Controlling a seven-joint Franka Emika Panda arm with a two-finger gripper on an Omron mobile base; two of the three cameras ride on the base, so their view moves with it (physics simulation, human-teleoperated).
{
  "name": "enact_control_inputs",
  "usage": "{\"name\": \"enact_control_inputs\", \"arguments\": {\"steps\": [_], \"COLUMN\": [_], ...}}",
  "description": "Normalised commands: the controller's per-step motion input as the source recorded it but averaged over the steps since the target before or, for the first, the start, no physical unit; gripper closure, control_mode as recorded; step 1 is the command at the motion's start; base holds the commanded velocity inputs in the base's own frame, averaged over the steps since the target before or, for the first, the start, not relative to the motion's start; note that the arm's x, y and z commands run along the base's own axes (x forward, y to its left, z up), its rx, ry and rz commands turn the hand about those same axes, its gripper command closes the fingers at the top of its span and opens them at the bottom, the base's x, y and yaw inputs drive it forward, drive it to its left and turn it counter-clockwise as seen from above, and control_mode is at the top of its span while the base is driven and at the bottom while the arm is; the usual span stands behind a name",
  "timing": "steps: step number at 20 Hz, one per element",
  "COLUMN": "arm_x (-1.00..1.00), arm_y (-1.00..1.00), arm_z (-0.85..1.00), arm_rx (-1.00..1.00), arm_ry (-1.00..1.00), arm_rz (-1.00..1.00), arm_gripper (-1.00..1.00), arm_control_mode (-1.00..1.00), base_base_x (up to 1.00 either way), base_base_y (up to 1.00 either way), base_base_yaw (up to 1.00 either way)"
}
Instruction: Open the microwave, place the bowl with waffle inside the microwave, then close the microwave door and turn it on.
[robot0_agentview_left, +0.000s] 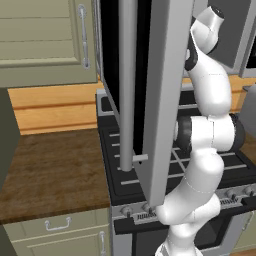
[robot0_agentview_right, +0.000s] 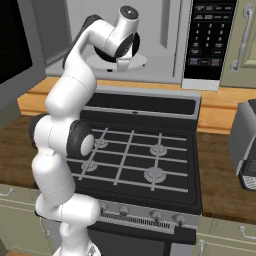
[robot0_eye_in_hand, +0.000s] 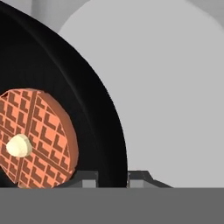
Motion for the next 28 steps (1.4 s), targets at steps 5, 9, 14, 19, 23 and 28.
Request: {"name": "enact_control_inputs", "arguments": {"steps": [5, 9, 14, 19, 23, 28], "arm_x": [0.00, 0.00, 0.00, 0.00, -0.06, -0.73], "arm_y": [0.00, 0.00, 0.00, 0.00, -0.01, -0.07], "arm_z": [0.00, 0.00, 0.00, 0.00, 0.00, 0.00], "arm_rx": [0.00, 0.00, 0.00, 0.00, 0.00, 0.00], "arm_ry": [-0.01, 0.00, 0.00, 0.00, -0.03, -0.26], "arm_rz": [-0.01, 0.00, 0.00, 0.00, 0.00, 0.00], "arm_gripper": [1.00, 1.00, -1.00, -1.00, -1.00, -1.00], "arm_control_mode": [-1.00, -1.00, -1.00, -1.00, -1.00, -1.00], "base_base_x": [0.00, 0.00, 0.00, 0.00, 0.00, 0.00], "base_base_y": [0.00, 0.00, 0.00, 0.00, 0.00, 0.00], "base_base_yaw": [0.00, 0.00, 0.00, 0.00, 0.00, 0.00]}}
